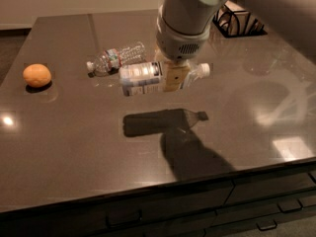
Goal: Place blue plastic bottle upright
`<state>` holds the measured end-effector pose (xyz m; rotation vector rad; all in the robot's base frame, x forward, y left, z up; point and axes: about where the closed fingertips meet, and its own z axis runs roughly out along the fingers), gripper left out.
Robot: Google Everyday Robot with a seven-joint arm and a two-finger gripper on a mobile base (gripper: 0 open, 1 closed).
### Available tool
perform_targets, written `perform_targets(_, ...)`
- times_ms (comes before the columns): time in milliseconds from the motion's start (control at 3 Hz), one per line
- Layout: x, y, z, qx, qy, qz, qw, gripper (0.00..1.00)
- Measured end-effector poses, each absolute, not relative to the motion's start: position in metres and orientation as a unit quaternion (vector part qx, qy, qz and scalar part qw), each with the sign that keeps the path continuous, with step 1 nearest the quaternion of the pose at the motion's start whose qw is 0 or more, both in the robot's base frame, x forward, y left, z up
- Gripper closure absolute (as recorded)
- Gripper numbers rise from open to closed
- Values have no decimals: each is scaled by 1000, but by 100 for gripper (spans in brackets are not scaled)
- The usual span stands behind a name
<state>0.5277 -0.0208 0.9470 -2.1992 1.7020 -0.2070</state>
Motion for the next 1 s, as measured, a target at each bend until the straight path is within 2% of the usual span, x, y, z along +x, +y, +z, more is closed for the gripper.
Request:
perform_targets(333,546,-20,960,-817,522,-134,204,100)
perform_targets(667,557,-16,971,-843,449,-170,243,100)
perform_targets(1000,560,-14,976,-860,408,-189,244,100)
